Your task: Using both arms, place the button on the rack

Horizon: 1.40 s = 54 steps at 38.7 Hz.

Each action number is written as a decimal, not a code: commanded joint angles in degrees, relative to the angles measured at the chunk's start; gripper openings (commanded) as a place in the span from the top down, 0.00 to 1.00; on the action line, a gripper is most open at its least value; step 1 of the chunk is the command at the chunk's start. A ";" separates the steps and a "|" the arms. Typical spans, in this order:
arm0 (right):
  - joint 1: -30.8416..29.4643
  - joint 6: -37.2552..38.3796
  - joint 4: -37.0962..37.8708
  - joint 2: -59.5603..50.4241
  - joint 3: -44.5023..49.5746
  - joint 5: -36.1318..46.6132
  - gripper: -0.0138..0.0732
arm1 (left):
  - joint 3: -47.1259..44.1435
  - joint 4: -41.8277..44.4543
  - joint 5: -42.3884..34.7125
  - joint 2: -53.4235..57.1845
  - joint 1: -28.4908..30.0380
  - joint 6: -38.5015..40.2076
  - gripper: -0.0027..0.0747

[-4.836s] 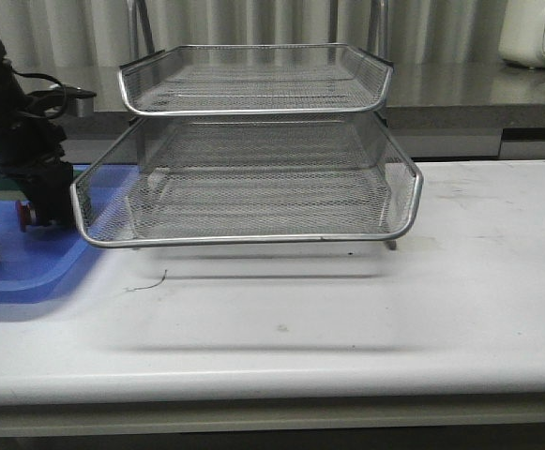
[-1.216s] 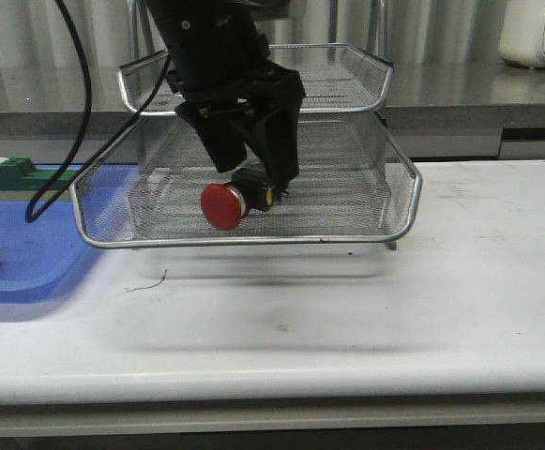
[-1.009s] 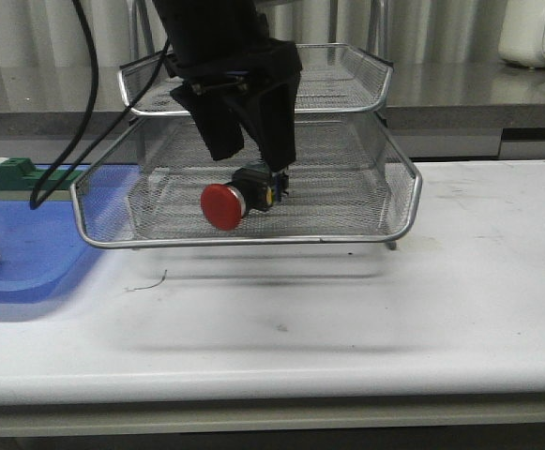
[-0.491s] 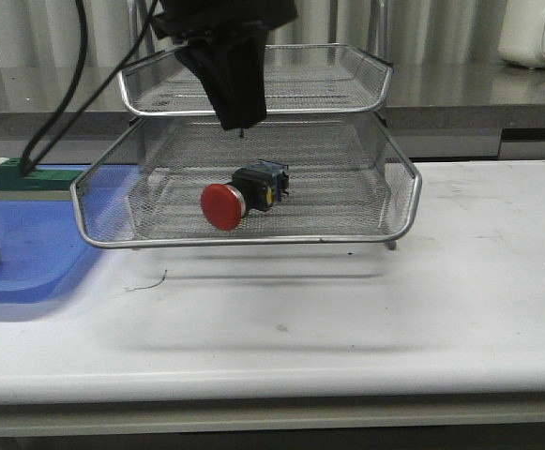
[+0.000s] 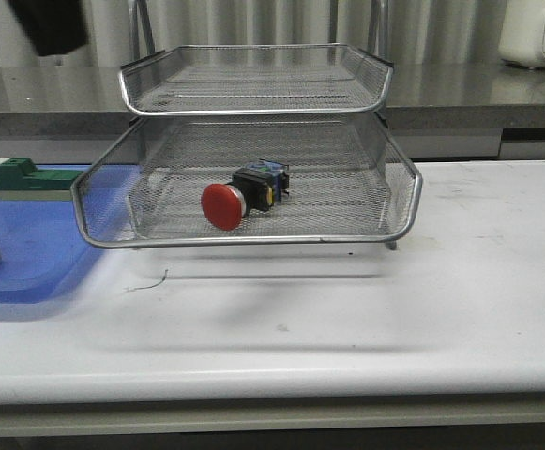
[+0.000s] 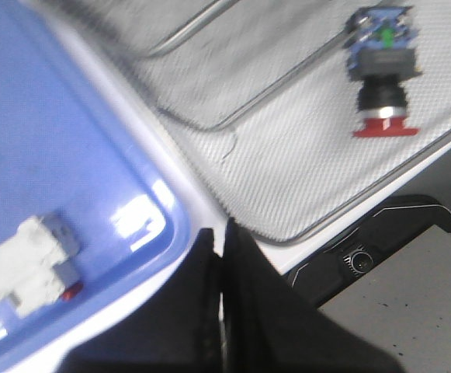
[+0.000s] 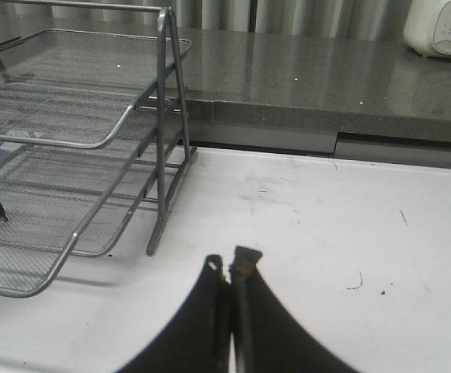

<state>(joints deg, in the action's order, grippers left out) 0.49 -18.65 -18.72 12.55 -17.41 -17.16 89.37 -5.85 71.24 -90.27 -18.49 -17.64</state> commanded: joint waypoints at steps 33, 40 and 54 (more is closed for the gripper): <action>0.00 -0.45 -0.40 0.51 -1.48 4.46 0.91 | -59.14 -1.45 -42.70 68.73 16.48 1.20 0.99; 0.00 -0.45 -0.40 0.51 -1.48 4.46 0.91 | -64.45 -3.57 -45.72 79.36 16.48 1.20 0.99; 0.00 -0.45 -0.40 0.51 -1.48 4.46 0.91 | -66.52 -4.15 -49.95 83.35 16.48 1.20 0.99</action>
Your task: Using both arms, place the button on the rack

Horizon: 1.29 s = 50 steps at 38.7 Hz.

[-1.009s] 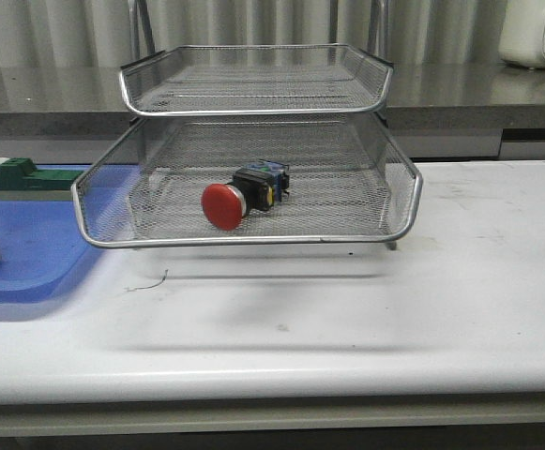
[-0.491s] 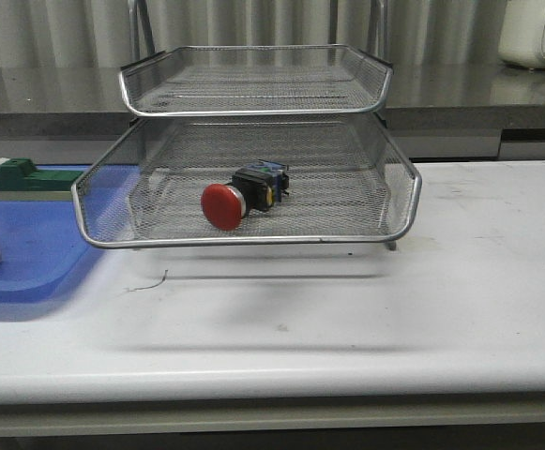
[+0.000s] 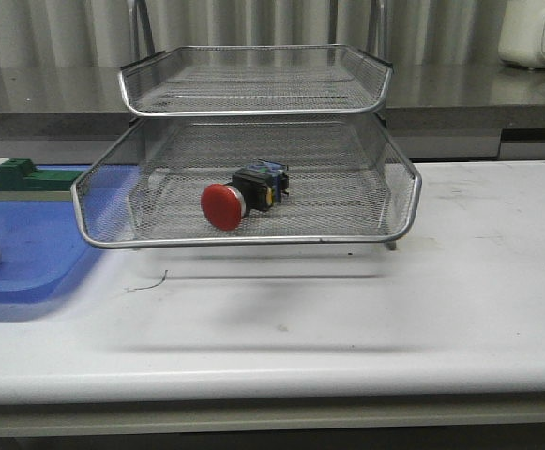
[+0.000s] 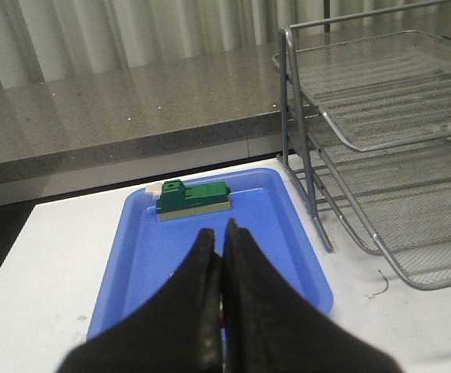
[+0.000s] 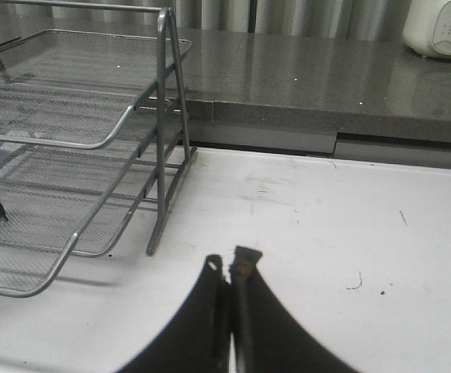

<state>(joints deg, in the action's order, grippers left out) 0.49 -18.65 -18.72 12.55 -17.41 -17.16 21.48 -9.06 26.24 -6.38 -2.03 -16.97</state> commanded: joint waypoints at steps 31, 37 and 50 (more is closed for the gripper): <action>0.06 -0.45 -0.47 1.70 -1.80 10.30 0.91 | 1.38 -0.95 -4.94 -0.54 0.01 0.53 0.99; 0.06 -0.45 -0.47 9.83 -5.82 10.46 0.91 | 1.38 -0.95 -4.94 -0.54 0.01 0.53 0.99; 0.75 -0.45 -0.47 33.12 -17.80 6.89 0.91 | 1.38 -0.95 -4.94 -0.54 0.01 0.53 0.99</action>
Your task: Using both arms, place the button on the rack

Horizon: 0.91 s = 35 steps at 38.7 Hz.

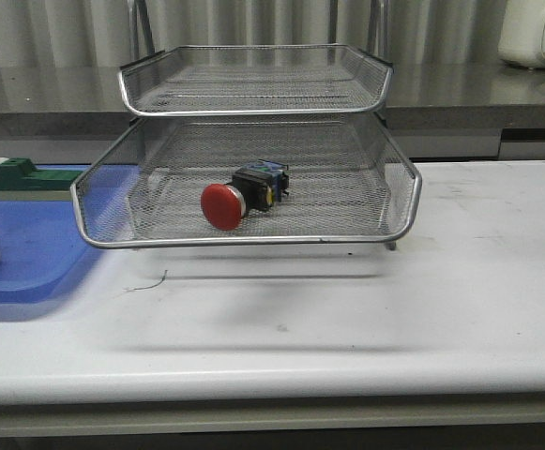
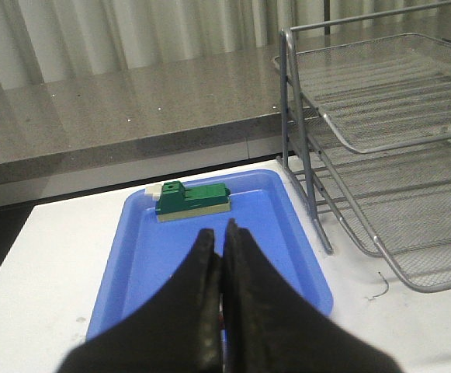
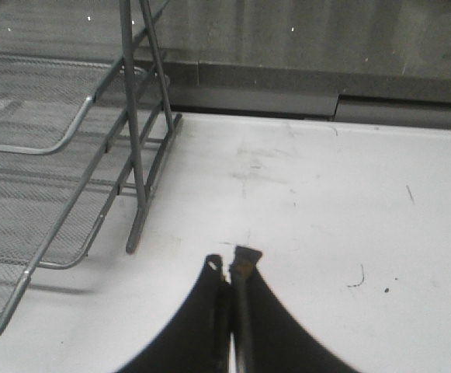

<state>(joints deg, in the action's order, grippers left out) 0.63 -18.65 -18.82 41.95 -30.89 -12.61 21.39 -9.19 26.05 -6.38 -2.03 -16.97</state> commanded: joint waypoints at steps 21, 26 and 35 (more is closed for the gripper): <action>30.49 -0.45 -0.36 27.44 -19.35 -6.63 0.91 | 1.46 -0.82 -4.76 -0.54 0.01 0.53 0.99; 37.07 -0.45 -0.36 32.96 -21.95 -7.31 0.91 | 1.46 -0.82 -4.76 -0.54 0.01 0.53 0.99; 43.94 -0.45 -0.36 42.93 -24.99 -7.38 0.91 | 1.46 -0.82 -4.76 -0.54 0.01 0.53 0.99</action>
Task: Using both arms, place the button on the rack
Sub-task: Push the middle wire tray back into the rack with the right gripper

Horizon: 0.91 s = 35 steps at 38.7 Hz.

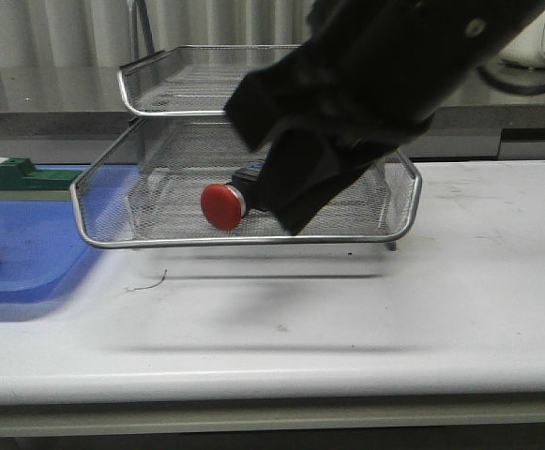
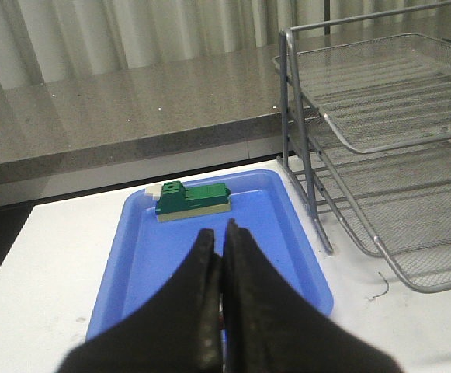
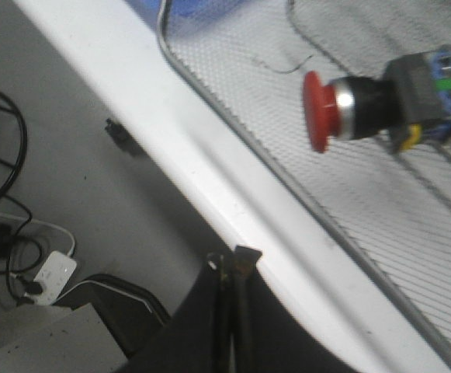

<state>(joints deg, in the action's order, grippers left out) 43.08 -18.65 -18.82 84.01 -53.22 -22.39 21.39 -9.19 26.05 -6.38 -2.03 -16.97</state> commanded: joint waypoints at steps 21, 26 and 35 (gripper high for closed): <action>0.84 -0.45 -0.31 15.84 -10.25 5.00 0.91 | 1.46 -0.82 -4.76 -0.54 0.01 0.53 0.99; -0.19 -0.45 -0.20 17.06 -12.22 4.95 0.91 | 1.46 -0.82 -4.76 -0.54 0.01 0.53 0.99; -2.82 -0.45 -0.01 19.64 -15.84 4.89 0.91 | 1.46 -0.82 -4.76 -0.54 0.01 0.53 0.99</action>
<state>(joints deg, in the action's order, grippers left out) 41.65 -18.65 -18.82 105.30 -66.01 -20.58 21.39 -9.19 26.05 -6.38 -2.03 -16.97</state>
